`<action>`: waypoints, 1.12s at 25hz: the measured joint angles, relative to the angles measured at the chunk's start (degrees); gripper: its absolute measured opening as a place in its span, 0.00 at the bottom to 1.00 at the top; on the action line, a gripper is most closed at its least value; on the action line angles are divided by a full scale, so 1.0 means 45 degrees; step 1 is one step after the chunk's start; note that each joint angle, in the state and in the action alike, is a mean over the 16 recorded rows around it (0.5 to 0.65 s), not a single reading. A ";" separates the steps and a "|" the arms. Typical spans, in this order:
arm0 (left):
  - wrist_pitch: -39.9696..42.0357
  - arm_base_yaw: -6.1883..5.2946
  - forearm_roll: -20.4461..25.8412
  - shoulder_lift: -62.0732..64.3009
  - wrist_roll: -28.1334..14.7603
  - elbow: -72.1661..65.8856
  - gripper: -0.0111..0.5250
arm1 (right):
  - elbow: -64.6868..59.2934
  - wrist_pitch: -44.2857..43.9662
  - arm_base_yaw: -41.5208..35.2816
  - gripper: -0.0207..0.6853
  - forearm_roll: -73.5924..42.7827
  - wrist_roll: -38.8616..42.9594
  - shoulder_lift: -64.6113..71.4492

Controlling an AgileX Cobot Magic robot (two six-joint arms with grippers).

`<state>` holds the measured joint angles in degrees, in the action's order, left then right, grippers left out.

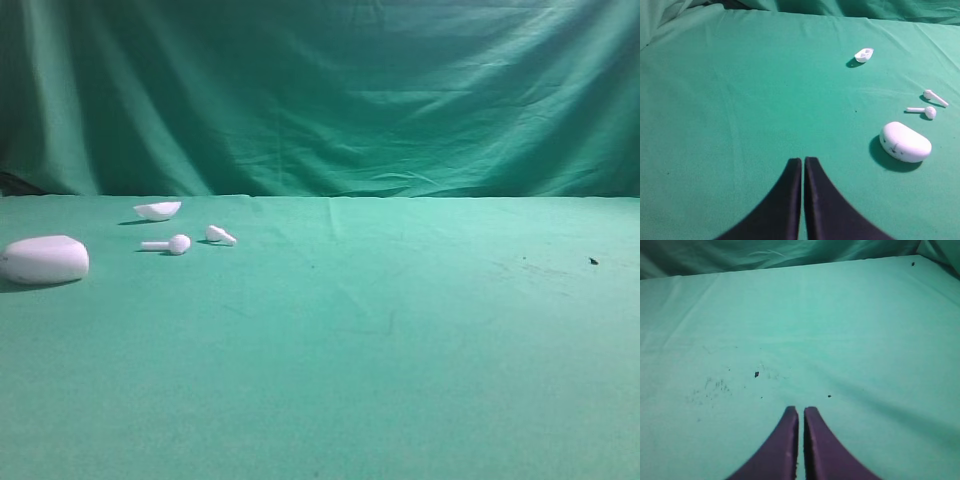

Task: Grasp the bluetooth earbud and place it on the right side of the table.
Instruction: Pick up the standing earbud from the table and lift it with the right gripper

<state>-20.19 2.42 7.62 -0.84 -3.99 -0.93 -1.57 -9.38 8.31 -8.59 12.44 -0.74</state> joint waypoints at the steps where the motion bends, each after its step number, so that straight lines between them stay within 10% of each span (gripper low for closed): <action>1: 0.0000 0.0000 0.0000 0.0000 0.0000 0.0000 0.02 | 0.0011 0.0398 0.0000 0.03 0.0047 0.0036 0.0010; 11: 0.0000 0.0000 0.0000 0.0000 0.0000 0.0000 0.02 | 0.1835 0.1844 0.0000 0.03 0.0692 -0.0074 0.2139; 28: 0.0000 0.0000 0.0000 0.0000 0.0000 0.0000 0.02 | 1.0131 -0.5215 0.2135 0.03 0.1361 -0.2947 1.3472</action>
<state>-20.19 2.42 7.62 -0.84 -3.99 -0.93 44.02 -32.84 17.91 -2.47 -0.82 59.89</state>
